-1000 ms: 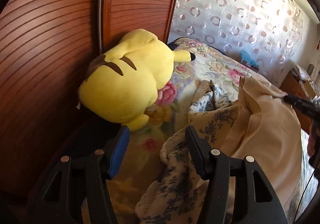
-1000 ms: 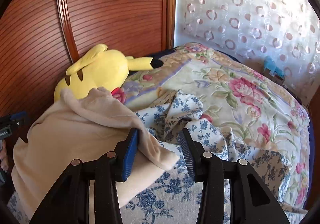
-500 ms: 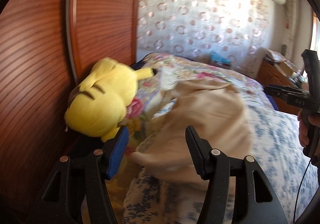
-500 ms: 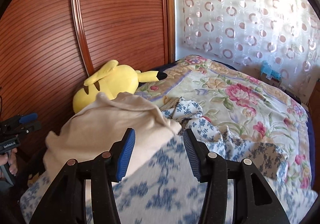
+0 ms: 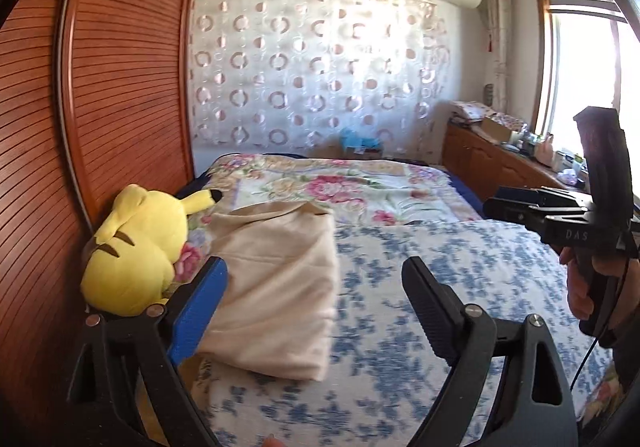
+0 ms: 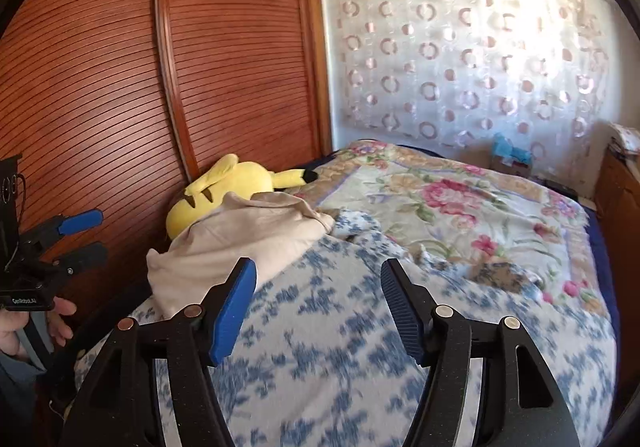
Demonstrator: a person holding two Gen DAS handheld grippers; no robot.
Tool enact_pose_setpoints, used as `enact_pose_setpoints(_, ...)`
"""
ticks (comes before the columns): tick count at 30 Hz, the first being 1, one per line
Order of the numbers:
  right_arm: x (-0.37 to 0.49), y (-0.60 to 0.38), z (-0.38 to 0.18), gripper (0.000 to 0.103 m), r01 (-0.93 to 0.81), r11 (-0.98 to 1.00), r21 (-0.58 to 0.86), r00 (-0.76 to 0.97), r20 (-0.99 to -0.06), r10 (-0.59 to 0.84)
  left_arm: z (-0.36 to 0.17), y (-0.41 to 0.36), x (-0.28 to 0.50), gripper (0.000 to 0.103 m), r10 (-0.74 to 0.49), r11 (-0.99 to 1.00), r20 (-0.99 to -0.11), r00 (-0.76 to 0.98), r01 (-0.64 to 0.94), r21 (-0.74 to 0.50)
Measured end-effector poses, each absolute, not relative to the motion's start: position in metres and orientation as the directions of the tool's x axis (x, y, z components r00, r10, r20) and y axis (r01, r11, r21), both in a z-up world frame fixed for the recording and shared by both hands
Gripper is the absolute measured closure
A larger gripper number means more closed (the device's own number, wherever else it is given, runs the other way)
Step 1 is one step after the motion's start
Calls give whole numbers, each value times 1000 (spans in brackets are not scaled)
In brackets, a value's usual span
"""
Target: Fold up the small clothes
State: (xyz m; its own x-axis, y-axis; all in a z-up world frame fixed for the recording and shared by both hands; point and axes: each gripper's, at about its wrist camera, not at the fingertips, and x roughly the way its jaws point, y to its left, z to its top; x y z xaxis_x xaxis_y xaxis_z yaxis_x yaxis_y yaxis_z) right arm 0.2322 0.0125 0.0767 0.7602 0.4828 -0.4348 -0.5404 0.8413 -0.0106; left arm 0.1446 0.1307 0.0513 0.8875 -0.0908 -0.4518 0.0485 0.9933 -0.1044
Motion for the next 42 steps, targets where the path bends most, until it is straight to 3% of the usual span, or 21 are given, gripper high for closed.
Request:
enact_pose_setpoints(16, 86, -67, 86, 20, -334, 943, 15, 897, -303, 322, 85, 29, 94, 14, -171, 985, -436, 883, 161, -62)
enact_pose_setpoints(25, 37, -91, 85, 19, -210, 977, 26, 944, -255, 210, 92, -4, 77, 14, -154, 988, -423, 893, 152, -40)
enact_pose_setpoints(42, 33, -83, 74, 19, -195, 981, 27, 946, -258, 195, 93, -9, 72, 14, -151, 988, -416, 897, 145, -45)
